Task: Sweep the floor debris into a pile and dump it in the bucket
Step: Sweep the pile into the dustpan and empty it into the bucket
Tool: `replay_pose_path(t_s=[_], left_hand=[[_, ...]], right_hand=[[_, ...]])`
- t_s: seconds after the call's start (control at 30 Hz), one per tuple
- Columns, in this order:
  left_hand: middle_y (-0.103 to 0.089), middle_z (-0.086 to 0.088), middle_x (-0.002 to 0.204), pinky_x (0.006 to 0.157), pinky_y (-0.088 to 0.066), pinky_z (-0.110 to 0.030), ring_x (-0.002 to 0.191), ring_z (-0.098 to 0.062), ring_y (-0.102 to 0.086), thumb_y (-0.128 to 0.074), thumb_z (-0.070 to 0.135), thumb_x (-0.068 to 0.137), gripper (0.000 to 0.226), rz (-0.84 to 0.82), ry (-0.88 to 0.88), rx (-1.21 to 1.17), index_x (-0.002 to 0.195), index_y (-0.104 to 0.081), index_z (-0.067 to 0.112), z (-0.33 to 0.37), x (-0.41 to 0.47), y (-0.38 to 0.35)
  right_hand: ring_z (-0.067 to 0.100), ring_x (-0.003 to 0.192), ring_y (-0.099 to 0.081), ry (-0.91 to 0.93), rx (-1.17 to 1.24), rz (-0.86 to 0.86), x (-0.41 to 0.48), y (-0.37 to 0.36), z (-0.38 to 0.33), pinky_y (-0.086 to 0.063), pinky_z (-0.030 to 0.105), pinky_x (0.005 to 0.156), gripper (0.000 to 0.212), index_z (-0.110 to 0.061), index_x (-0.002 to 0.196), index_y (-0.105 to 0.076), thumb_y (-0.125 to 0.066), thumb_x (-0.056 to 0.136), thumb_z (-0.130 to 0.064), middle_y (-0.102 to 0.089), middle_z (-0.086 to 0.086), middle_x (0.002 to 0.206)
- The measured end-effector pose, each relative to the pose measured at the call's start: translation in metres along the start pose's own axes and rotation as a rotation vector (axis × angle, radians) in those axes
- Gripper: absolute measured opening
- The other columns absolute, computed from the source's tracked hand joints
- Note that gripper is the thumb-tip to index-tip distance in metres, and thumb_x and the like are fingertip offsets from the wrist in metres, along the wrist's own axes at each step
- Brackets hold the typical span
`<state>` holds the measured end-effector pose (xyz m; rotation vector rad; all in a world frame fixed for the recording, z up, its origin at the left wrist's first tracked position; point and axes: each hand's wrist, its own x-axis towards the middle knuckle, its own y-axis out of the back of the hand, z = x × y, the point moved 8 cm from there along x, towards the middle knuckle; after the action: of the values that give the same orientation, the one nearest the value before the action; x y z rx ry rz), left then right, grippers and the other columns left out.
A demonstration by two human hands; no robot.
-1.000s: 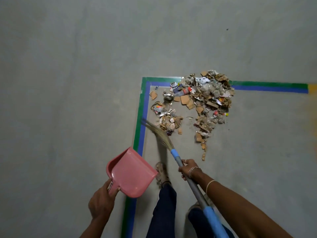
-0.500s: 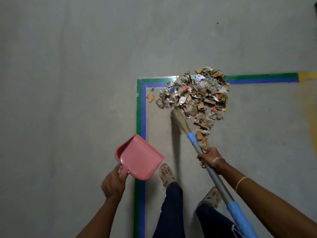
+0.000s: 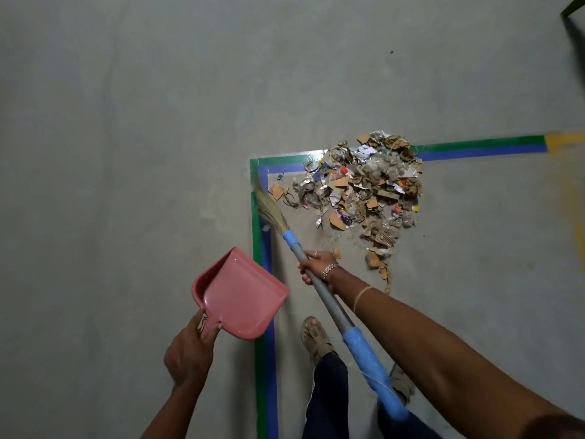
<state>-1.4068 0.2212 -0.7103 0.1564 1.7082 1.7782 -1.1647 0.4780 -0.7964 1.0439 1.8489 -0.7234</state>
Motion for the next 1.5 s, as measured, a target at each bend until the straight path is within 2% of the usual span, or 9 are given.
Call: replay_pose_path(t_s=[0.27,0.33,0.47,0.73,0.87,1.0,1.2,1.37,1.5], left_hand=[[-0.075,-0.013,0.095,0.070,-0.052,-0.041,0.084,-0.039,-0.069,-0.073,0.053,0.083,0.056,-0.031,0.038,-0.023,0.131,-0.066,0.025,-0.020,-0.009,-0.009],[-0.075,-0.013,0.094,0.070,-0.052,-0.041,0.083,-0.039,-0.069,-0.072,0.054,0.084,0.056,-0.049,0.040,-0.045,0.131,-0.066,0.025,-0.017,-0.014,-0.012],[-0.075,-0.010,0.091,0.069,-0.053,-0.039,0.081,-0.035,-0.070,-0.067,0.058,0.086,0.056,-0.064,0.039,-0.035,0.133,-0.065,0.028,-0.015,-0.014,-0.014],[-0.074,-0.009,0.082,0.060,-0.052,-0.037,0.071,-0.034,-0.069,-0.068,0.065,0.080,0.059,-0.011,-0.054,0.071,0.127,-0.067,0.031,-0.016,0.004,-0.003],[-0.073,-0.009,0.078,0.057,-0.051,-0.036,0.068,-0.034,-0.068,-0.077,0.059,0.076,0.057,0.001,-0.070,0.135,0.124,-0.069,0.029,-0.022,0.007,0.002],[-0.074,-0.011,0.081,0.060,-0.052,-0.038,0.072,-0.037,-0.069,-0.078,0.056,0.076,0.057,0.046,-0.037,0.099,0.124,-0.069,0.028,-0.028,-0.005,0.006],[-0.074,-0.014,0.090,0.066,-0.053,-0.042,0.079,-0.040,-0.069,-0.079,0.052,0.078,0.058,0.024,0.019,0.035,0.127,-0.068,0.025,-0.030,-0.023,0.002],[-0.075,-0.011,0.090,0.067,-0.053,-0.040,0.080,-0.037,-0.070,-0.078,0.053,0.078,0.059,0.031,0.046,0.009,0.129,-0.067,0.026,-0.030,-0.039,0.003],[-0.075,-0.012,0.089,0.065,-0.053,-0.040,0.078,-0.038,-0.070,-0.079,0.052,0.077,0.058,0.013,0.054,0.058,0.128,-0.068,0.027,-0.032,-0.049,0.001]], right_hand=[[0.019,0.031,-0.048,0.010,0.102,0.363,0.035,0.053,-0.003,-0.041,0.021,0.034,0.013,-0.006,0.080,-0.058,-0.062,0.081,0.006,-0.051,0.012,0.058],[0.020,0.033,-0.048,0.007,0.115,0.388,0.020,0.071,0.013,-0.042,0.023,0.036,0.016,-0.006,0.091,-0.062,-0.063,0.080,0.006,-0.054,0.013,0.061],[0.022,0.042,-0.051,0.048,0.084,0.300,-0.027,0.080,0.036,-0.045,0.026,0.040,0.065,-0.023,0.135,-0.049,-0.063,0.080,0.009,-0.061,0.020,0.067],[0.023,0.043,-0.051,0.063,-0.057,0.054,-0.031,-0.003,0.014,-0.045,0.026,0.041,0.068,-0.009,0.144,-0.045,-0.058,0.080,0.011,-0.064,0.019,0.071],[0.021,0.041,-0.048,0.032,0.004,0.037,0.005,-0.036,0.003,-0.043,0.024,0.038,0.038,-0.004,0.118,-0.057,-0.057,0.083,0.011,-0.057,0.017,0.068],[0.014,0.030,-0.047,0.011,0.123,0.194,0.032,-0.017,0.001,-0.041,0.020,0.034,0.013,-0.004,0.086,-0.055,-0.056,0.086,0.008,-0.050,0.012,0.060],[0.021,0.035,-0.050,0.083,0.025,0.437,-0.016,0.042,0.019,-0.046,0.027,0.039,0.014,-0.004,0.093,-0.059,-0.059,0.082,0.005,-0.056,0.019,0.067],[0.026,0.046,-0.058,0.152,-0.165,0.228,-0.049,0.044,0.056,-0.049,0.029,0.044,0.062,-0.017,0.140,-0.051,-0.062,0.082,0.002,-0.064,0.017,0.071],[0.023,0.045,-0.059,0.127,-0.270,0.040,-0.048,0.008,0.071,-0.051,0.032,0.046,0.070,-0.014,0.147,-0.044,-0.065,0.082,0.000,-0.066,0.017,0.075]])
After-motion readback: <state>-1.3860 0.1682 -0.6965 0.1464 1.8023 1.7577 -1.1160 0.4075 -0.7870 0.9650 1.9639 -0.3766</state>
